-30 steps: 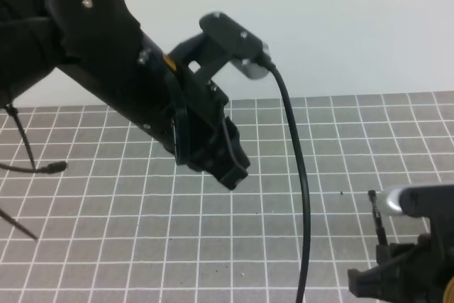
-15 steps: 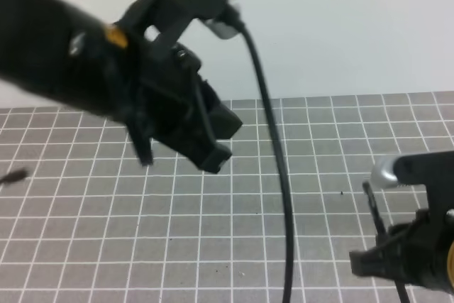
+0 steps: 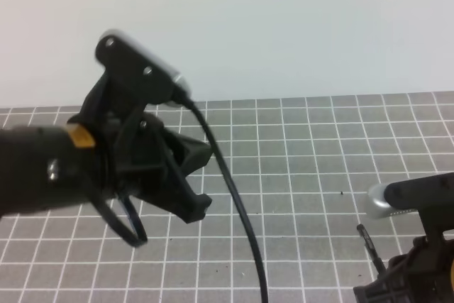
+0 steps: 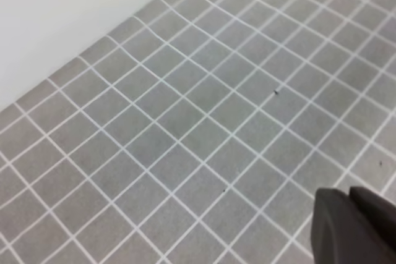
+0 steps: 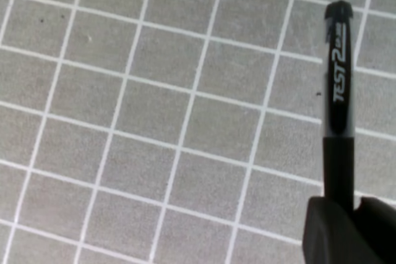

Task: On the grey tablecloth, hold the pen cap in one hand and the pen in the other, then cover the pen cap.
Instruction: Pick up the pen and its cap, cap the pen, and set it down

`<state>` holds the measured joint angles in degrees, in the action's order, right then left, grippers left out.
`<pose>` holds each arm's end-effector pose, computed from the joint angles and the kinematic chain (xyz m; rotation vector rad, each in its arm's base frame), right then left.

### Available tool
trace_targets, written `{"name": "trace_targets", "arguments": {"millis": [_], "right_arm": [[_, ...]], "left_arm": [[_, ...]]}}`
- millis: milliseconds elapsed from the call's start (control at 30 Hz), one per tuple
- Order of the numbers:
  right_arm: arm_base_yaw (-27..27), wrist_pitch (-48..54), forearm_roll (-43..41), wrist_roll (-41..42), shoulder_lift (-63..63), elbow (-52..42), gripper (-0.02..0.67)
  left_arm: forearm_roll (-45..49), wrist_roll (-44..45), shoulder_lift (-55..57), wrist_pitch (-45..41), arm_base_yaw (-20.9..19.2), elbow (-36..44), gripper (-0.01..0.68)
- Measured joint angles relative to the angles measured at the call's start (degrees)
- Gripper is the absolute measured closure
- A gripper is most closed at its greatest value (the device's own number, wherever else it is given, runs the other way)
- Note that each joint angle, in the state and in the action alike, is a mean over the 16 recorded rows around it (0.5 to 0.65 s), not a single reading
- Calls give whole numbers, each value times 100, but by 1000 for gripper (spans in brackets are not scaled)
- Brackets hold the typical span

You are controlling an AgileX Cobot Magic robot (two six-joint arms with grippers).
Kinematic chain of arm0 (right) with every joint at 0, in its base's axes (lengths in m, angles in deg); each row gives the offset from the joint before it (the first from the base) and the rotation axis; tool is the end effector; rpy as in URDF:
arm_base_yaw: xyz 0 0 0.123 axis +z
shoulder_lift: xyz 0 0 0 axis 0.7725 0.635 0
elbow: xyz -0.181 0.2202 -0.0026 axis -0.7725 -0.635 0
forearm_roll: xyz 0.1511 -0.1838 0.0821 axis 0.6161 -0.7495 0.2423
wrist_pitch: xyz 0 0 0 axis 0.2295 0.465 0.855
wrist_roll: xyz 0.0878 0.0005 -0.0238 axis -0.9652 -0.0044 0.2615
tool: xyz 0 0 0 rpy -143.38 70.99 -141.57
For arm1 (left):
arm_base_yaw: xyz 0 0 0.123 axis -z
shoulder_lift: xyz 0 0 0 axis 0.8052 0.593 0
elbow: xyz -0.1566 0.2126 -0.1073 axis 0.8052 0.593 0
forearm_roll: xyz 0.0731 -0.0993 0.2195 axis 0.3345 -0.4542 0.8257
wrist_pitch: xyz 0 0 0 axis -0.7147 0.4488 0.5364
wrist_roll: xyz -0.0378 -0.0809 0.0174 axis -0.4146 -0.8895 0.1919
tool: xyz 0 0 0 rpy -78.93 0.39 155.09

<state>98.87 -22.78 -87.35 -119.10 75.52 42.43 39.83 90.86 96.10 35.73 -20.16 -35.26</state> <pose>0.1666 0.1528 0.2680 -0.4131 2.4145 0.2495 0.1944 -0.1570 0.3516 0.8636 1.9514 -0.5654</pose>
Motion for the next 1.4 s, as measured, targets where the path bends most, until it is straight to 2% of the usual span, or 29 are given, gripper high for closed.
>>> {"name": "trace_targets", "arguments": {"millis": [400, 633, 1033, 1167, 1400], "right_arm": [[0, 175, 381, 595, 0, 8, 577], [0, 370, 398, 1120, 0, 10, 577], [0, 379, -57, 1962, 5, 10, 577], [-4, 66, -170, 1912, 23, 10, 577], [-169, -511, -339, 1208, 263, 10, 577]], "left_arm": [[-780, -2, -274, 1000, -5, 897, 674], [-1048, -7, -291, 1116, -7, 1048, 674], [-1197, -37, -839, 1018, -6, 1235, 674], [-1238, -139, -1250, 1157, -4, 1529, 674], [-1405, -350, -1989, 1681, 1, 2214, 674]]}}
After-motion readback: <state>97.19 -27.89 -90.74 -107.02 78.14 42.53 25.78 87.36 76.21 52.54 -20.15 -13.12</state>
